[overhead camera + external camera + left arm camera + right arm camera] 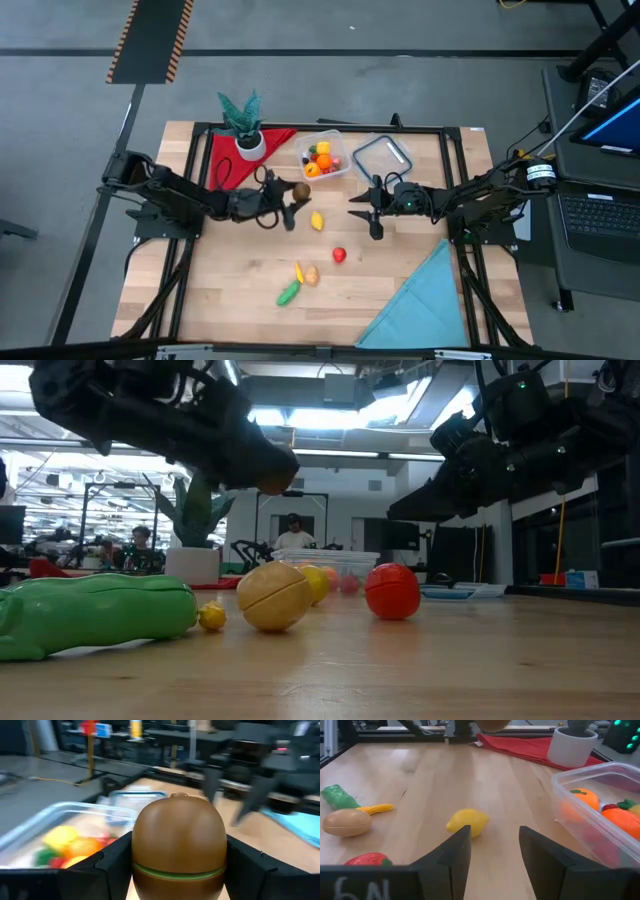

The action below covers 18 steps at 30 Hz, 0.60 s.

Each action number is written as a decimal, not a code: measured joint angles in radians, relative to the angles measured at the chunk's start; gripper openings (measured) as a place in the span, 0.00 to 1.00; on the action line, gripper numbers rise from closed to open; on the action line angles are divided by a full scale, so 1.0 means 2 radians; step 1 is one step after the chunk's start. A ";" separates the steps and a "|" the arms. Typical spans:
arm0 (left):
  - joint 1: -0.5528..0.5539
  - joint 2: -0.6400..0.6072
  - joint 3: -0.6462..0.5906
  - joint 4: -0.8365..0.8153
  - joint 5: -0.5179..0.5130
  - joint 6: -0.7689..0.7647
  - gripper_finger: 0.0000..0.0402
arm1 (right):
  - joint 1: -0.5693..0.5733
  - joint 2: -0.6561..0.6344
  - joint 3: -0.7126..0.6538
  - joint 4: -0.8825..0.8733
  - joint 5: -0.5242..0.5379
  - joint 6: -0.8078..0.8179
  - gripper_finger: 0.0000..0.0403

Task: Pick and placing Produce into tupperware
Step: Put the brown kiwi into the transparent container

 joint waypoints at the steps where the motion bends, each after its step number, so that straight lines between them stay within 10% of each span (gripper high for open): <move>1: 0.008 0.000 0.000 0.000 -0.007 0.004 0.59 | 0.000 0.000 0.000 0.000 0.005 0.000 0.42; 18: 0.095 0.000 0.000 -0.004 -0.029 0.032 0.59 | 0.000 0.000 0.000 0.008 0.057 0.002 0.42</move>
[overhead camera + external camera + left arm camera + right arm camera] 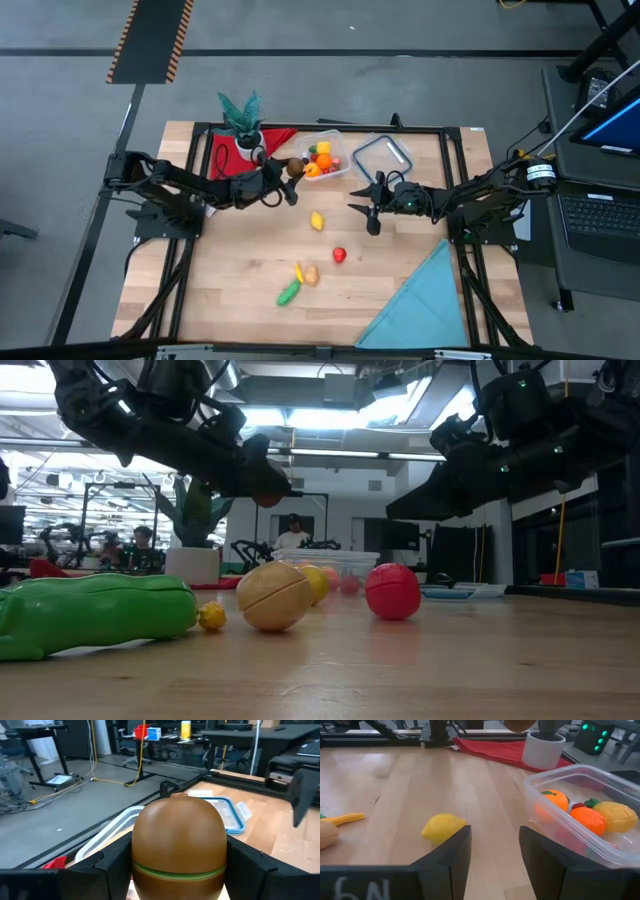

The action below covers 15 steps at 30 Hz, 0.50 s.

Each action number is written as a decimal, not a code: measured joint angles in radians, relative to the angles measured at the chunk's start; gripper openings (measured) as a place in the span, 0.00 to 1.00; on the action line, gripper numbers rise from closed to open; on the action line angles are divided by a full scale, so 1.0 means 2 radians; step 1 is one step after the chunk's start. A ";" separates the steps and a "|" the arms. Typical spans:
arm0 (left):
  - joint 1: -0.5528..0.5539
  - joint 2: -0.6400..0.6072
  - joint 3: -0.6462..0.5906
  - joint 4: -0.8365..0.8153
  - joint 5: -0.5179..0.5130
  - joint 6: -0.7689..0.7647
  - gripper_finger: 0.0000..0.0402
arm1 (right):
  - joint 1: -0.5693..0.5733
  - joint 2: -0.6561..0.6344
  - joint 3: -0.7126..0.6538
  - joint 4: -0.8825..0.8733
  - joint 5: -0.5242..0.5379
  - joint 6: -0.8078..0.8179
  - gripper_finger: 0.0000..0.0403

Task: Pick and placing Produce into tupperware
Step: Put the brown kiwi into the transparent container

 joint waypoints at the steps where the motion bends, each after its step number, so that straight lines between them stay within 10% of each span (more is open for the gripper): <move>1: 0.002 0.000 0.000 -0.001 0.000 0.000 0.59 | 0.000 0.000 0.000 0.000 0.004 0.002 0.42; 15: 0.055 0.000 0.031 -0.048 0.076 -0.016 0.59 | -0.001 0.000 0.000 0.018 0.023 0.021 0.42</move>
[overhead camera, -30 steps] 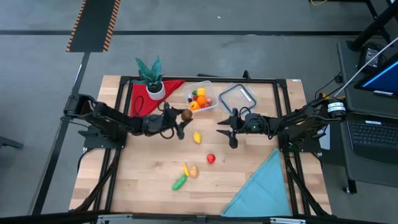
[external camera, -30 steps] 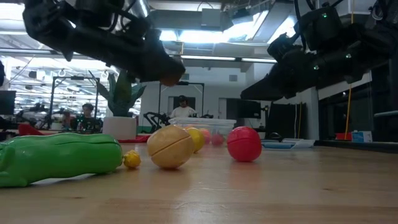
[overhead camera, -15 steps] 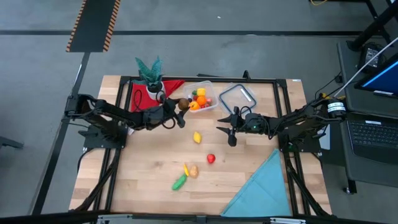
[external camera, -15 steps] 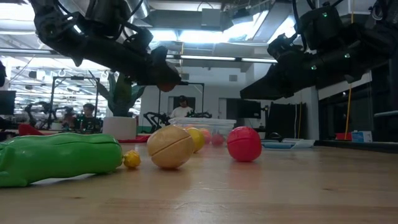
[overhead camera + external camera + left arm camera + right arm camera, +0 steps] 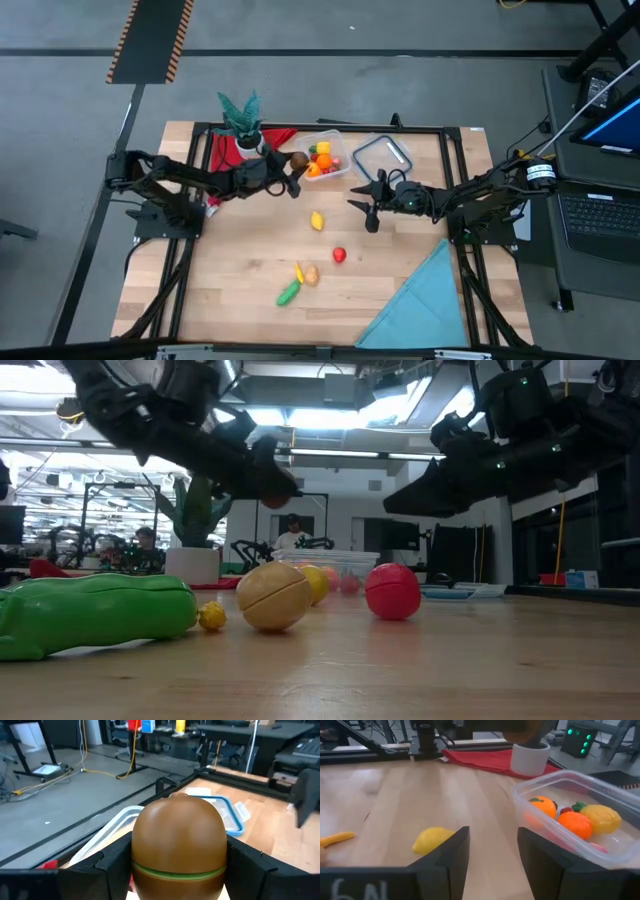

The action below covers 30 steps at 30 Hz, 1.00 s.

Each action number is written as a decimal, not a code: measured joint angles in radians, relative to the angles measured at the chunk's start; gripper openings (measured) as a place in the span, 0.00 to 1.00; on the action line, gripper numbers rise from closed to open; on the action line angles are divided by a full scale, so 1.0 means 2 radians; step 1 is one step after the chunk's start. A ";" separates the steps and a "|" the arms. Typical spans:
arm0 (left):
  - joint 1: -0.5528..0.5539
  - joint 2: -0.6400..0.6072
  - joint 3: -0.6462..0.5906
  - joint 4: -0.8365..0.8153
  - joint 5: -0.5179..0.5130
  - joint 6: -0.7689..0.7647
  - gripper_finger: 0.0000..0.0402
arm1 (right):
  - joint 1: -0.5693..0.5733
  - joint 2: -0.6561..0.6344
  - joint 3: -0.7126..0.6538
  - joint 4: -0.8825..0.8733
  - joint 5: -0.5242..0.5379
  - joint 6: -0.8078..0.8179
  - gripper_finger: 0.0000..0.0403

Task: Pick and placing Produce into tupperware
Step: Put the brown kiwi into the transparent container

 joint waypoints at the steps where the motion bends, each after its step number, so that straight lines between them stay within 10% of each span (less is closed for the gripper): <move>1: 0.008 0.000 0.009 -0.014 0.006 0.001 0.59 | -0.002 0.000 0.000 0.001 0.000 -0.001 0.42; 30: 0.115 0.000 0.239 -0.412 0.150 0.063 0.59 | -0.028 0.000 0.000 -0.013 -0.001 -0.013 0.42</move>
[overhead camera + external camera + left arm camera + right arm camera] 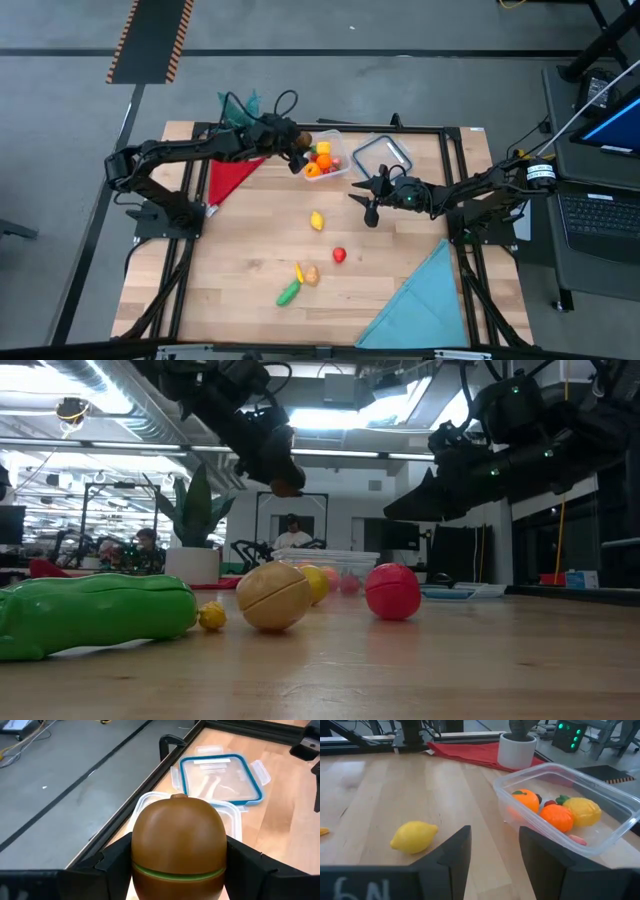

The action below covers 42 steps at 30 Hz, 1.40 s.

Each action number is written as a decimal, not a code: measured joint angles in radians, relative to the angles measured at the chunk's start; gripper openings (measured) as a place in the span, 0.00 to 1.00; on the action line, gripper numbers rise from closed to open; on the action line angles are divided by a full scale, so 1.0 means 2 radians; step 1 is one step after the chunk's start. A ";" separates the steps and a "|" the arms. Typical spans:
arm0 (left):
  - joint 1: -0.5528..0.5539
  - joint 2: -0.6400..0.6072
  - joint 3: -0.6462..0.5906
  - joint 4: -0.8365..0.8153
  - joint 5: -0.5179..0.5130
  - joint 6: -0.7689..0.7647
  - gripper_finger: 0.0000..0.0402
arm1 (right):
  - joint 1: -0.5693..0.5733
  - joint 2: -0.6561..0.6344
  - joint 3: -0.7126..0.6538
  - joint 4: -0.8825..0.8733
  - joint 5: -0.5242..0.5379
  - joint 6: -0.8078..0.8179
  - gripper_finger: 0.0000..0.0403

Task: Pick and placing Produce into tupperware
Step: Put the brown kiwi into the transparent container

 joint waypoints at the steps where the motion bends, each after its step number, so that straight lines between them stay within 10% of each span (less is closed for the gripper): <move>1: 0.000 0.000 0.000 0.000 0.000 0.002 0.59 | 0.000 0.000 0.000 0.000 0.000 0.000 0.42; 42: 0.036 0.218 0.148 -0.110 0.019 0.046 0.59 | 0.000 0.000 0.000 -0.021 0.001 -0.013 0.42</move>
